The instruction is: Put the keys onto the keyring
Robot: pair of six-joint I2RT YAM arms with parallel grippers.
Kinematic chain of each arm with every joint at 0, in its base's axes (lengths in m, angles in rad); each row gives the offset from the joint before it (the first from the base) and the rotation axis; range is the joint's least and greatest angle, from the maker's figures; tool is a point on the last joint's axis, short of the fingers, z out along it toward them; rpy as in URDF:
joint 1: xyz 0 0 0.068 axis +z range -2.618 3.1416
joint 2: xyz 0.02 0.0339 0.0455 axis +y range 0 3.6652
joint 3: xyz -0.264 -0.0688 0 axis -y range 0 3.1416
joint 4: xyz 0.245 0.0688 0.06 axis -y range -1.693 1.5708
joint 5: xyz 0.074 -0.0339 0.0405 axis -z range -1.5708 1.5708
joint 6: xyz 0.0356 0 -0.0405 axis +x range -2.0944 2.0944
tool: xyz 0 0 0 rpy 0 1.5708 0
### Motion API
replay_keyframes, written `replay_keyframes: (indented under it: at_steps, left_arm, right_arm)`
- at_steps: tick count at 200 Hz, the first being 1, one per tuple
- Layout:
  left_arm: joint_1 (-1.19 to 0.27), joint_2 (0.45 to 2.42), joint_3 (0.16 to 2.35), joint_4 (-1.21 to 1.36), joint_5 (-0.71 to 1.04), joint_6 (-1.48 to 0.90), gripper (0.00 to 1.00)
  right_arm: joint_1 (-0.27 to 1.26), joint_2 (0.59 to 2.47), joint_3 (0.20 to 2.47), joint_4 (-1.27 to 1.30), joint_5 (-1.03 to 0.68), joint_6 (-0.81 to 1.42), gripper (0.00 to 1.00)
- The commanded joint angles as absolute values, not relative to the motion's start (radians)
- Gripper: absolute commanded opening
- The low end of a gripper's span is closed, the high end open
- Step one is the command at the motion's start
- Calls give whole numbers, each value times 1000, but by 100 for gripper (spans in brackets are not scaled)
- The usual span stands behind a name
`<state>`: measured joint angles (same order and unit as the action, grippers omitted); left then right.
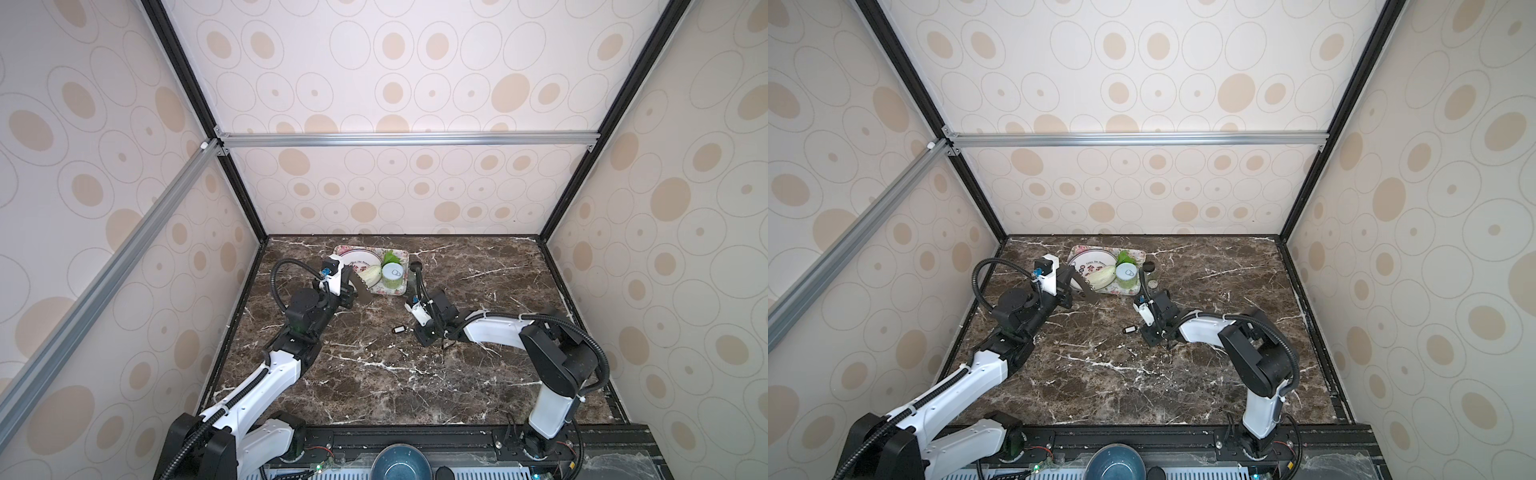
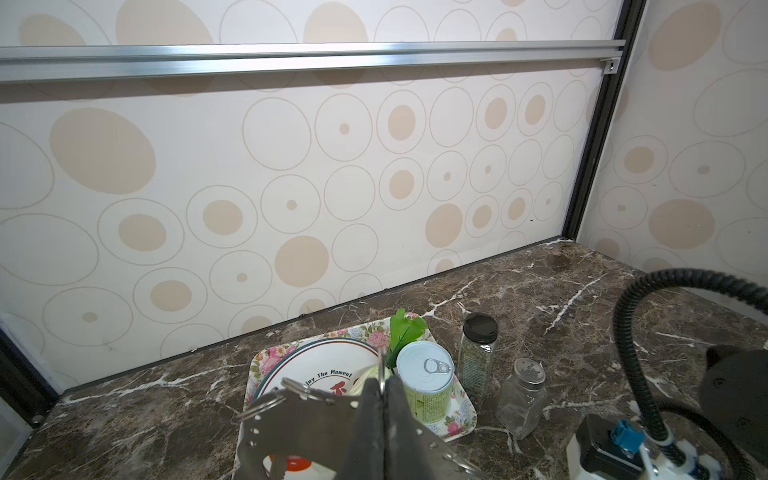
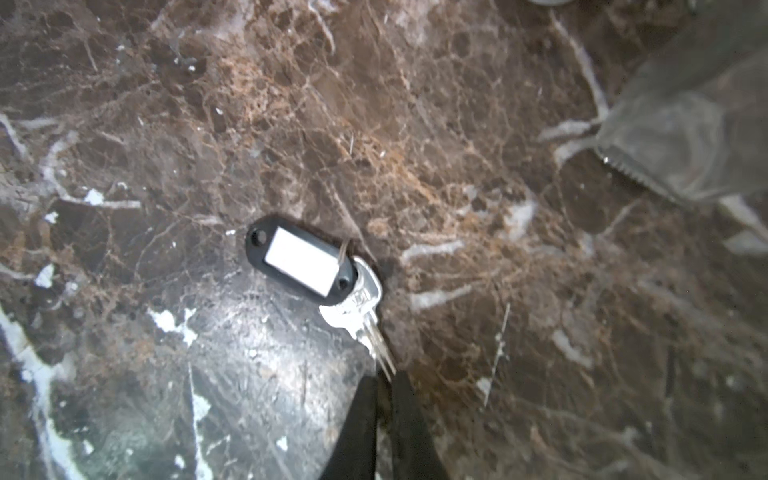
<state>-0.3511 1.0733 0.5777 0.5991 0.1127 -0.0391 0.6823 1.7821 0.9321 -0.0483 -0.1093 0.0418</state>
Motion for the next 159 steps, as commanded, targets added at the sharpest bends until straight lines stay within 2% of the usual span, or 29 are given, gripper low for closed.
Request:
replay_keyframes:
  at_steps: [1,50,99,159]
  left_arm:
    - [-341,1070,590,666,130,-60,0]
    - [-341,1074,592,667,129,-55,0]
    - [-342,1075,590,673,133,-52,0]
    - [-342,1065,586,676,135,-51,0]
  right_arm:
    - [683,1750,893,-65,-88,90,18]
    - [684,1722,916,19,-98,135,22]
    - [680,1845,1041,-14,29,120,21]
    - [675,1947,1118,-44,12,102,19]
